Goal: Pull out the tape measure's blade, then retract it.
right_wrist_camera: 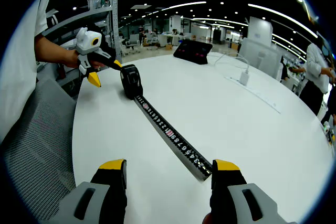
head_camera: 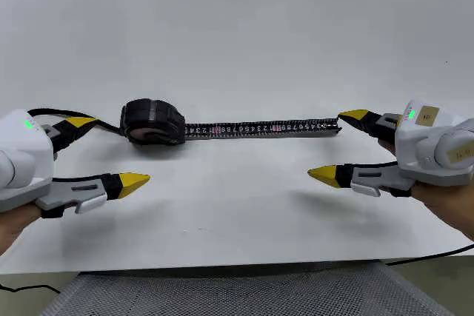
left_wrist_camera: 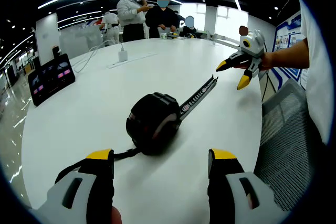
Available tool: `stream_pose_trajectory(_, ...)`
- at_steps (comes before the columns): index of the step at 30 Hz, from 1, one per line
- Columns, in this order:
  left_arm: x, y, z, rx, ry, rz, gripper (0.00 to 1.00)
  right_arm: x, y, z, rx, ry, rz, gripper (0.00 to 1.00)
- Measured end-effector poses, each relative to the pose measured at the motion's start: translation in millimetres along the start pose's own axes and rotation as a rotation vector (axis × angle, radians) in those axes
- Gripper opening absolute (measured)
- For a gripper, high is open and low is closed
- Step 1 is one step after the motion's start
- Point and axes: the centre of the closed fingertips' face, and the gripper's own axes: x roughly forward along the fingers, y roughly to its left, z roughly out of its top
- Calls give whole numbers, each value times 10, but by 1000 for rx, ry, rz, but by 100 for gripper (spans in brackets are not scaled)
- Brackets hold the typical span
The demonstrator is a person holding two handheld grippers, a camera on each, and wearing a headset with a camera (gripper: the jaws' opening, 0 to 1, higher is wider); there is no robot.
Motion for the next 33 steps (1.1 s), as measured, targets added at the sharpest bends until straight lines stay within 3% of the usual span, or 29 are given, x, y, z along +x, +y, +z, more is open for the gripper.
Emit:
stream_pose_trajectory(14,23,-182,-184,-27,3,15,76,50,222,-93,35,-26,-17,71)
stream_pose_trajectory(28,-36,-289,-290,-75,-6,8,81,-19,255,-169,65,-41,-45,79)
stream_pose_trajectory(33,-63,-328,-308,-64,1,1,81,-54,299,-196,71,-40,-46,79)
